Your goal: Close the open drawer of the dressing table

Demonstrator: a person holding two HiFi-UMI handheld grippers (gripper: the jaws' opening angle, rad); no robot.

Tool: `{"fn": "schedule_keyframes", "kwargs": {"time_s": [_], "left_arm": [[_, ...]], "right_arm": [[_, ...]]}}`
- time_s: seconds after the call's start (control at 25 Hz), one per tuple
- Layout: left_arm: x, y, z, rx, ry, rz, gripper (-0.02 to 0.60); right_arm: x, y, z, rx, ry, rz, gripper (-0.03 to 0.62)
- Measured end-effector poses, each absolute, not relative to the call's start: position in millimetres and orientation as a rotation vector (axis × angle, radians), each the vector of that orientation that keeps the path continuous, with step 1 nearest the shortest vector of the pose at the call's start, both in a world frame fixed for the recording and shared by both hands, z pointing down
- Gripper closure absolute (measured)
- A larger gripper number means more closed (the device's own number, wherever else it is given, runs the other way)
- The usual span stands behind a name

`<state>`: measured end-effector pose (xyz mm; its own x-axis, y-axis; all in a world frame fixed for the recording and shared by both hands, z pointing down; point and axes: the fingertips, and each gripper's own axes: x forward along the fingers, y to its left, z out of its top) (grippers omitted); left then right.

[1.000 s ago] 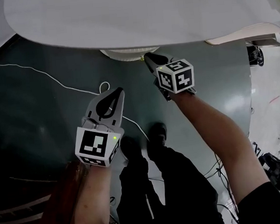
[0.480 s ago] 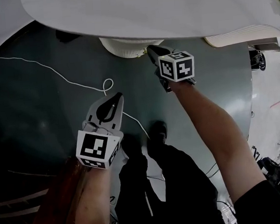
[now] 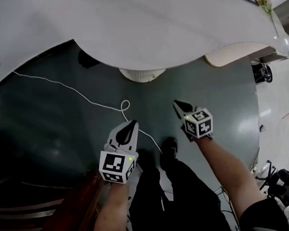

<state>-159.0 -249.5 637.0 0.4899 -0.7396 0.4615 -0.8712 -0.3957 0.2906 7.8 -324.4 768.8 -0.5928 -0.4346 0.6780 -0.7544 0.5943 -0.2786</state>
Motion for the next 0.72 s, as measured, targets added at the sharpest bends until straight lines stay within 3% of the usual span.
{"fn": "schedule_keyframes", "kwargs": {"time_s": [0.4,0.72], "left_arm": [[-178,-202,462,2.281,-1.363,0.22,0.574],[-215,-162,392,2.304,-1.426,0.259,0.574]], "right_arm": [[41,-209,592,1.17,-2.247,0.958,0.588],[30,-220,465,1.184,-2.389,0.731,0.588]]}}
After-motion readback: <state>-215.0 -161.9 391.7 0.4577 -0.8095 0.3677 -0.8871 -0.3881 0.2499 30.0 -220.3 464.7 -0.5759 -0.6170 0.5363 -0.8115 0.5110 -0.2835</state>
